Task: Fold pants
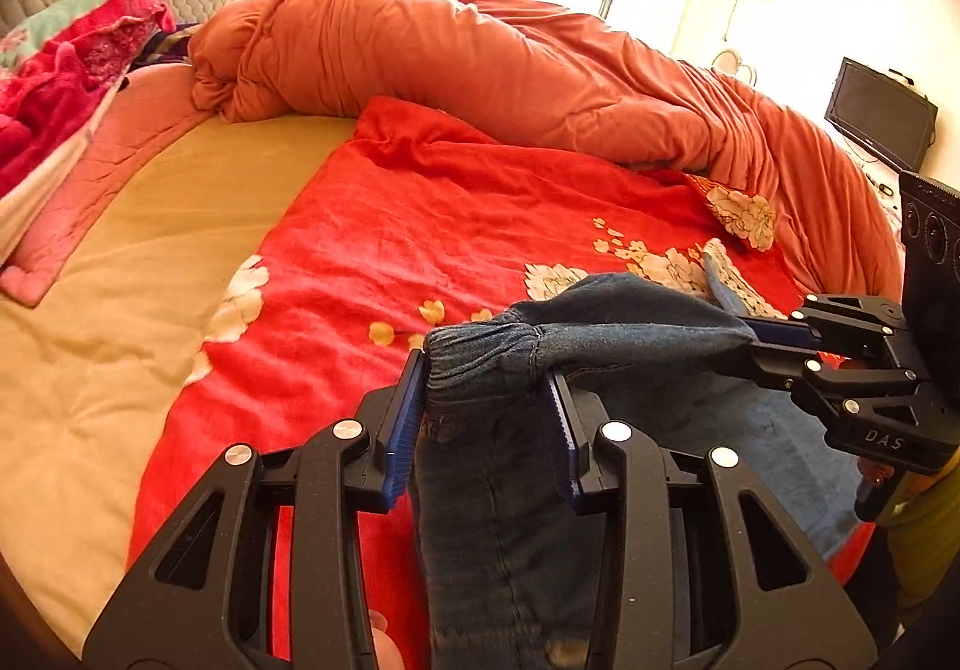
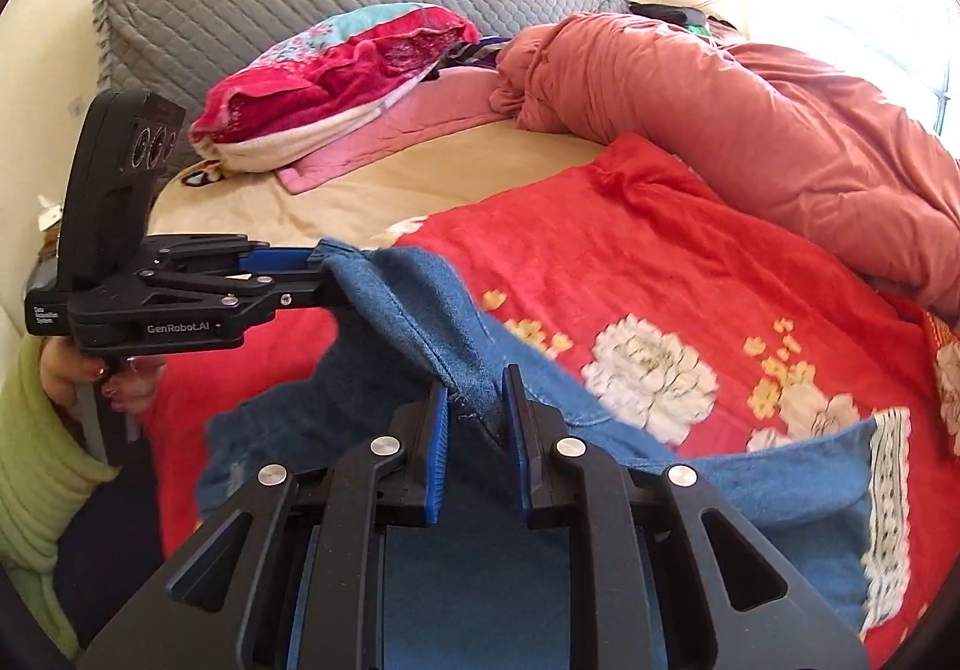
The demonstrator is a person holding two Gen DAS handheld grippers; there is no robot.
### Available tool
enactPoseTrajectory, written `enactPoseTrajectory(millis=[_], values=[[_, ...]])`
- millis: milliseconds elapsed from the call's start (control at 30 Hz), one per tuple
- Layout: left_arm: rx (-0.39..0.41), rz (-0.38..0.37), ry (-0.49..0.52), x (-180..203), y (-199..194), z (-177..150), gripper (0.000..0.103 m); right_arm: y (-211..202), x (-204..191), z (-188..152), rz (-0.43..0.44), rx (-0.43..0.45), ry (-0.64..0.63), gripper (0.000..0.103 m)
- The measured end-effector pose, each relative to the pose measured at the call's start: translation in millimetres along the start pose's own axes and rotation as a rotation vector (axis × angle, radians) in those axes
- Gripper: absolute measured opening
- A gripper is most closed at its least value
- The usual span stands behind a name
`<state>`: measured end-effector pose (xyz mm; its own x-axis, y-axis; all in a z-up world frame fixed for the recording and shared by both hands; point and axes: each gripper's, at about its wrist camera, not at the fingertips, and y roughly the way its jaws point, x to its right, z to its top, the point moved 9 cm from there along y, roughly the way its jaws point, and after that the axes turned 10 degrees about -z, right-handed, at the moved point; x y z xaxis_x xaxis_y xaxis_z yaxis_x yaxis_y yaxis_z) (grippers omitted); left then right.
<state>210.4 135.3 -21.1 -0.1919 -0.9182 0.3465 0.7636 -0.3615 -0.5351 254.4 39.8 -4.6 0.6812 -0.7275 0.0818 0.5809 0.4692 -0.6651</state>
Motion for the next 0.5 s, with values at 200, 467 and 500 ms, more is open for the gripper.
enactPoseTrajectory(millis=[200, 467, 500], values=[[-0.02, 0.0, -0.042, 9.8, -19.8, -30.1, 0.029, -18.6, -24.9, -23.1, 0.024, -0.018, -0.014, 0.016], [-0.027, 0.003, -0.046, 22.3, -47.4, -61.8, 0.029, -38.6, -60.8, -57.5, 0.052, -0.036, -0.038, 0.016], [-0.036, 0.009, -0.045, 23.7, -48.8, -65.5, 0.029, -39.7, -64.1, -61.3, 0.054, -0.037, -0.039, 0.016]])
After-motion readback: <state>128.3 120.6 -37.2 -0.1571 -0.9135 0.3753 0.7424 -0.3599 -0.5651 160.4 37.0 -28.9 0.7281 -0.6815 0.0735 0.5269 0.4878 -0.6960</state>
